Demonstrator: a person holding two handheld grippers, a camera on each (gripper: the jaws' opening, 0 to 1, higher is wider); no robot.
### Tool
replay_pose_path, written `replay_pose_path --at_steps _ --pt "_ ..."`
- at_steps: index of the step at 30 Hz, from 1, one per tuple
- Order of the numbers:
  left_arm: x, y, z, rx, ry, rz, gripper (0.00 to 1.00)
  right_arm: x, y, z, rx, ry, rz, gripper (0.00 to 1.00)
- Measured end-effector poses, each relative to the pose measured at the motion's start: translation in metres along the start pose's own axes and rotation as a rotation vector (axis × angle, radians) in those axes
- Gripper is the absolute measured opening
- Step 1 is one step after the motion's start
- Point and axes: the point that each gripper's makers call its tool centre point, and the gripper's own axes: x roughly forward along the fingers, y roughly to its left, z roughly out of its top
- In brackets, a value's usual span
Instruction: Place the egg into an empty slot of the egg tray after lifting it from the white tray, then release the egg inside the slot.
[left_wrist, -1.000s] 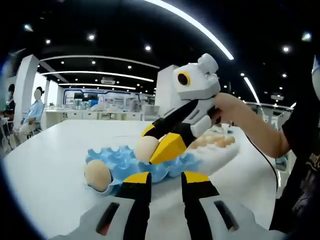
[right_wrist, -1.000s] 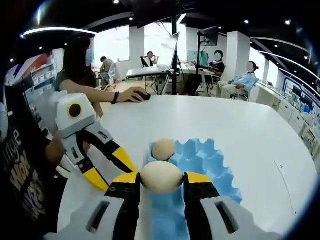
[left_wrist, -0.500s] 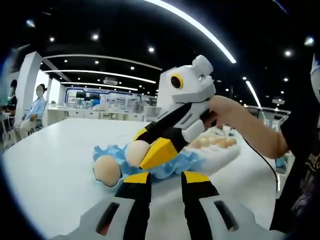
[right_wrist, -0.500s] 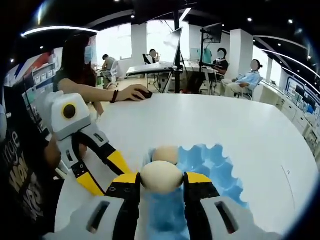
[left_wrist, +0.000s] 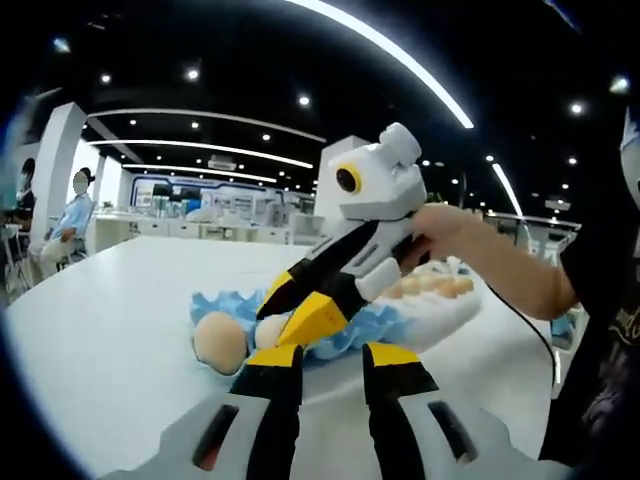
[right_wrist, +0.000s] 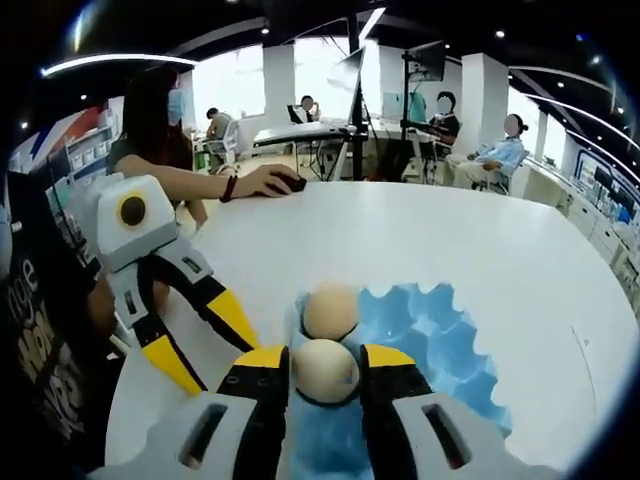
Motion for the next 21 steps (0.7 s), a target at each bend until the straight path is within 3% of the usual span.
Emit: replay_pose_path --at_steps 11,21 --pt "0.001 -0.002 0.002 0.004 0.004 0.001 0.24 -0.023 -0.014 -0.002 0.011 -0.021 -0.044 0.31" --pt "0.006 -0.009 0.006 0.019 0.005 -0.004 0.24 -0.034 0.002 -0.010 -0.006 -0.018 -0.043 0.33"
